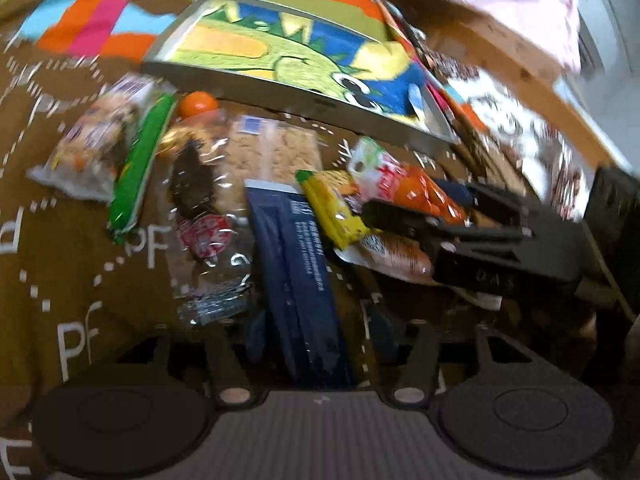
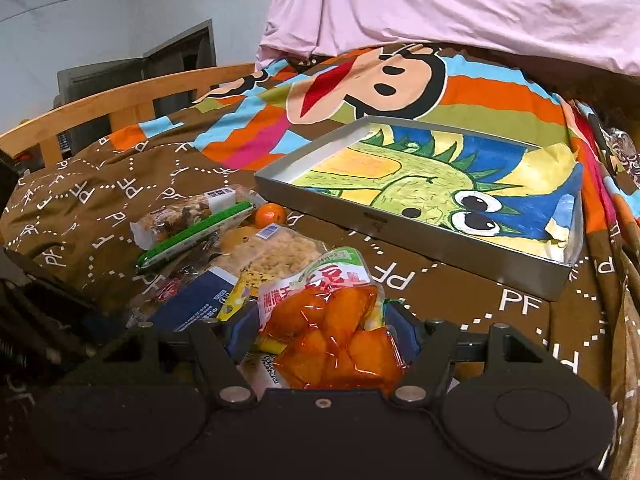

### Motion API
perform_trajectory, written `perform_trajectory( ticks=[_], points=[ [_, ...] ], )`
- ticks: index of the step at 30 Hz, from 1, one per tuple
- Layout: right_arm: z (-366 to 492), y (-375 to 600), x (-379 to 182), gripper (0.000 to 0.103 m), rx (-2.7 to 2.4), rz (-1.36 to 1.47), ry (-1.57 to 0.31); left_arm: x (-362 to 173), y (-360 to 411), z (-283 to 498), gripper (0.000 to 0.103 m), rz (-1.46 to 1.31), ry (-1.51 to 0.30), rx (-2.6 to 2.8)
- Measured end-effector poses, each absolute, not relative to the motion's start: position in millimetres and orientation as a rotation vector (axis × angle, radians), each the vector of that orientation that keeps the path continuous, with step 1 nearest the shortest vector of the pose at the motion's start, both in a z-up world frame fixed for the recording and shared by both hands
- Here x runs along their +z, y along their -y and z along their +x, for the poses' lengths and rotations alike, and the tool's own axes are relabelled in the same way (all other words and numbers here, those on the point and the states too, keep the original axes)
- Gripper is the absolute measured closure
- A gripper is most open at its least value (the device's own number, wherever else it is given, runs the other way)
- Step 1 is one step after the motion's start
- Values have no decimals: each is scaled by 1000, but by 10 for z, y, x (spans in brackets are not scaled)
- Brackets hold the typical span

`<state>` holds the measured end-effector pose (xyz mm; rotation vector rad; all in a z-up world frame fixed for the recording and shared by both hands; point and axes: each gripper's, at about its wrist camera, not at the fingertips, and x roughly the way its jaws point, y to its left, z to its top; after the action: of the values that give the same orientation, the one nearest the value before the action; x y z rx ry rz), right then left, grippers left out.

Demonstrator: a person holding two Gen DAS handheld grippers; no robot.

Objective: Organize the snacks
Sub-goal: 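Close the left tool on the blue box while the right tool grips the orange bag, then carry the blue box and orange bag into the metal tray and release both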

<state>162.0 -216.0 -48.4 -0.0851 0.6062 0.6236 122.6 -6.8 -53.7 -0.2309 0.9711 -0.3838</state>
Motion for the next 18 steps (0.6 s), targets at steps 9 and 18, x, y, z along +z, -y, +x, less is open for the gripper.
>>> perform_trajectory(
  ticks=[9,18],
  points=[
    [1571,2148,-460,33,629,-109,-582,-485,110,1217,65,-168,-981,-332],
    [1540,2157,-372,34,600,-121,-547,-320,-60,1176,67,-257,-866,-366]
  ],
)
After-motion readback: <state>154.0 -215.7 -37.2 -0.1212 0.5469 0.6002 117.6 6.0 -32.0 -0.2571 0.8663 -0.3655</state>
